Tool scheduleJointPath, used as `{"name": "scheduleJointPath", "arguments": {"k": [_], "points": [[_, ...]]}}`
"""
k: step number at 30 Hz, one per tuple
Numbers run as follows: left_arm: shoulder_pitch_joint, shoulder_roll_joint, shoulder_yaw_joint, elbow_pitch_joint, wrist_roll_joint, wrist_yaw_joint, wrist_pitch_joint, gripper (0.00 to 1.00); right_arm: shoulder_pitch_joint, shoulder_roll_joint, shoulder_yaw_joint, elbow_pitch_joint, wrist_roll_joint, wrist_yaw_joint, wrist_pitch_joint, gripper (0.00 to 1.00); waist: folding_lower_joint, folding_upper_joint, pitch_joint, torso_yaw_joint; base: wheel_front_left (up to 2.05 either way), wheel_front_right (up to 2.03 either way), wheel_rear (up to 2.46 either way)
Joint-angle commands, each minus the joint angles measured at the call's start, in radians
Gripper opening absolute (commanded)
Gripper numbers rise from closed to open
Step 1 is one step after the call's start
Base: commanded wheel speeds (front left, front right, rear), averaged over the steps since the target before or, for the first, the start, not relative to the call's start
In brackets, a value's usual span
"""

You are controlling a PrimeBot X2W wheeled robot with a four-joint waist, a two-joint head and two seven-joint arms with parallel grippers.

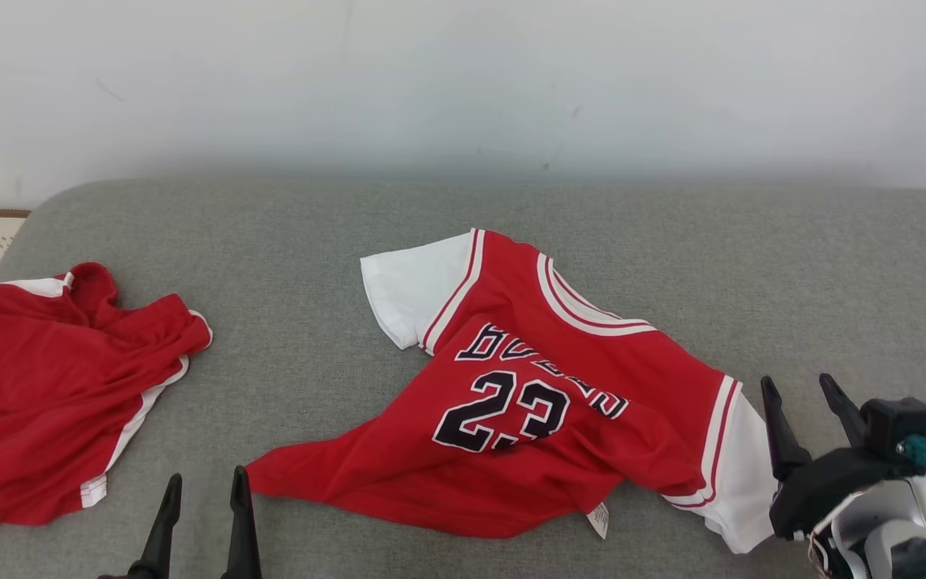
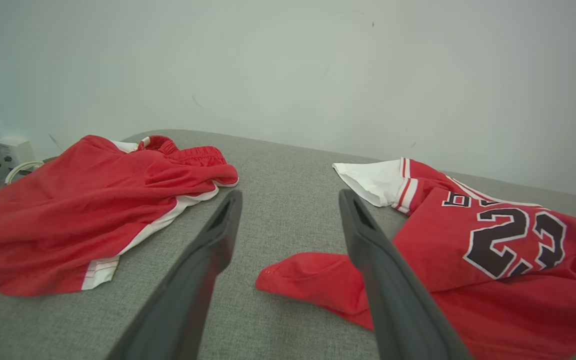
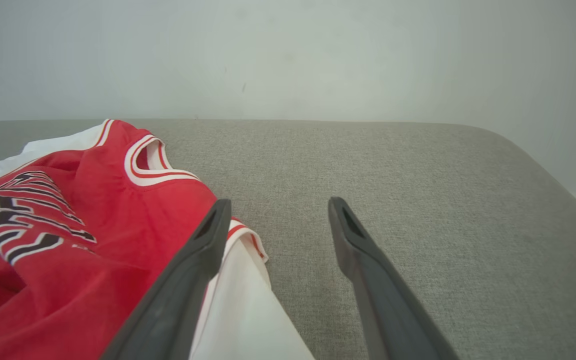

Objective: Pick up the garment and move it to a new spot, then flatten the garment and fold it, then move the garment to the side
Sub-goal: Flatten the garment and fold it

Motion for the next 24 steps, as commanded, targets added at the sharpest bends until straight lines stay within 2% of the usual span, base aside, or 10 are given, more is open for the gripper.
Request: {"name": "scheduleJointPath", "arguments": {"k": [1,6,7,16,24], "points": [[0.02,0.0,-0.003,0.002,0.0,0.0,-0.005,1.0,-0.035,-0.006,0.002,0.046,0.014,0.0,-0.017,1.0,0.0,0.0,-0.006,0.008,0.0,0.0,0.0],[0.014,0.0,-0.013,0.0,0.001,-0.005,-0.005,1.0,-0.157,-0.014,0.021,0.25,0.022,0.0,-0.049,1.0,0.0,0.0,0.001,0.021,0.0,0.0,0.0],[0.014,0.0,-0.013,0.0,0.001,-0.005,-0.005,1.0,-0.157,-0.014,0.021,0.25,0.022,0.0,-0.049,1.0,0.0,0.0,0.001,0.021,0.0,0.0,0.0],[-0.008,0.0,-0.027,0.008,0.006,-0.005,-0.005,1.0,-0.314,-0.013,0.071,0.567,0.028,0.0,-0.089,1.0,0.0,0.0,0.029,0.051,0.0,0.0,0.0],[-0.012,0.0,-0.021,0.012,0.006,-0.004,-0.005,1.0,-0.372,0.004,0.146,0.716,0.071,0.0,-0.11,1.0,0.0,0.0,0.039,0.058,0.0,0.0,0.0]]}}
